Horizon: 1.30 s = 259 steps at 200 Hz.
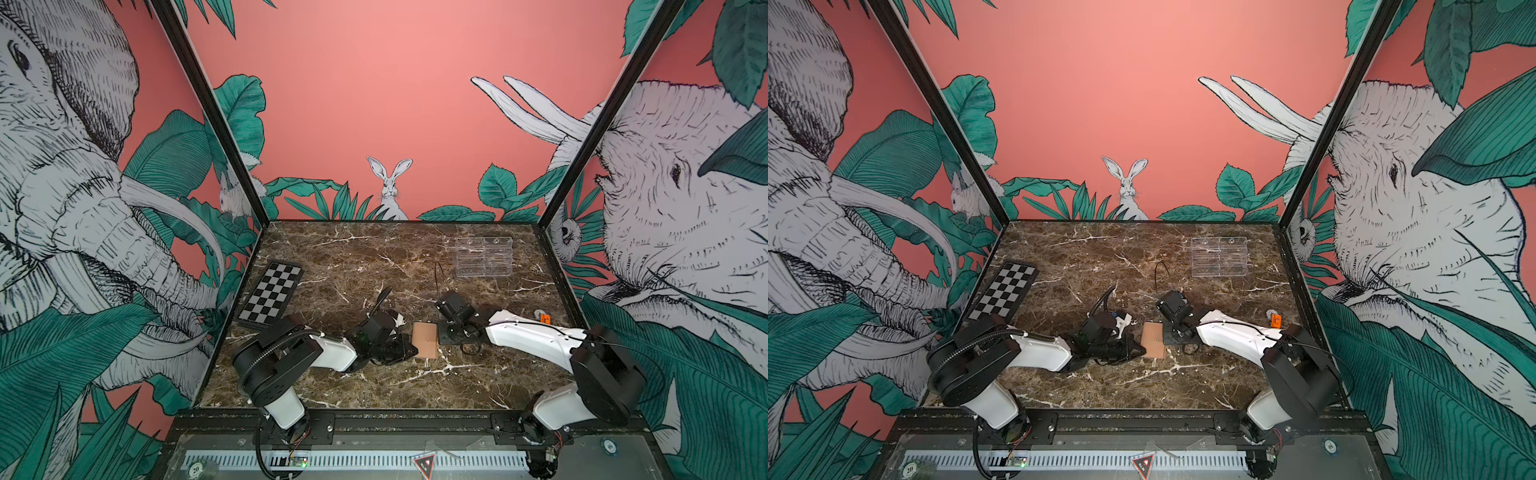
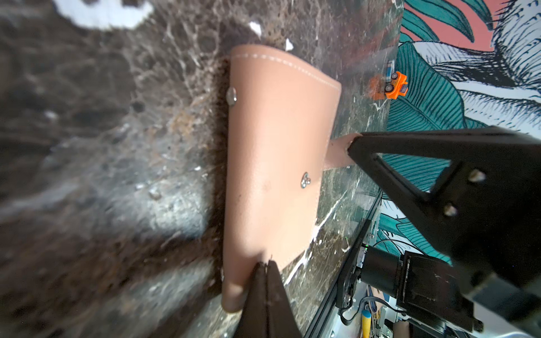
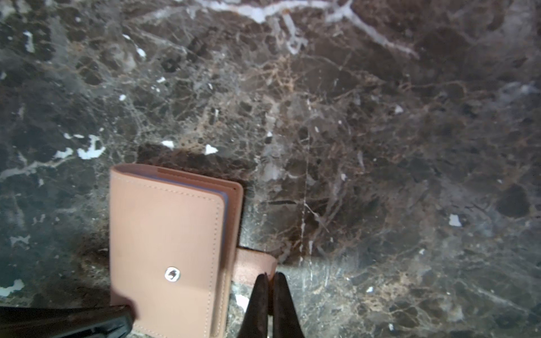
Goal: Take the credit cards out of the card holder
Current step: Open the button on the card holder.
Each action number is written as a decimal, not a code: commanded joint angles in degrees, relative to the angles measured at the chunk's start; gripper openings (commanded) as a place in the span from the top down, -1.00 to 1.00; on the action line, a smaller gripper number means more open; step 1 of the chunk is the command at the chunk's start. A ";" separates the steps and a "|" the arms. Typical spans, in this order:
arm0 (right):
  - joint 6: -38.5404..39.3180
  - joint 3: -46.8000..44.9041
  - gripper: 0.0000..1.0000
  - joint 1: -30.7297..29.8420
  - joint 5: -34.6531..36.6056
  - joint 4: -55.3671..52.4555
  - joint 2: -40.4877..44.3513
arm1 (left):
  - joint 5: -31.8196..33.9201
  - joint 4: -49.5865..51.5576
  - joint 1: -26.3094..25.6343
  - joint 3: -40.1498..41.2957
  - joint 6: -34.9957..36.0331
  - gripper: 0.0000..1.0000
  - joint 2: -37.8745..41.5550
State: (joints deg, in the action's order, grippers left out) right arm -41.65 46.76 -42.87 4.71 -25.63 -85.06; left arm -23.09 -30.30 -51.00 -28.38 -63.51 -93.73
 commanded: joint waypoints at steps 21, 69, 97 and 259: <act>-0.27 -3.01 1.00 1.76 -1.00 2.73 0.71 | 0.96 -2.01 -0.06 1.42 -0.85 0.93 0.81; -0.92 -6.39 1.00 3.82 -2.42 5.50 1.99 | 2.50 3.06 -0.06 -0.37 1.64 0.71 6.63; -0.92 -7.45 0.92 4.57 -3.05 6.15 2.60 | 2.61 5.44 -0.06 -1.57 3.51 0.42 8.86; 0.10 -13.00 -0.22 11.46 -9.80 8.68 11.93 | 9.77 49.23 -3.81 -25.10 39.63 -0.71 13.17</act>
State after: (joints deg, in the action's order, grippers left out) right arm -42.83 35.11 -33.08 -2.72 -17.74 -73.08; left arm -16.10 11.99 -52.84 -49.47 -31.05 -79.00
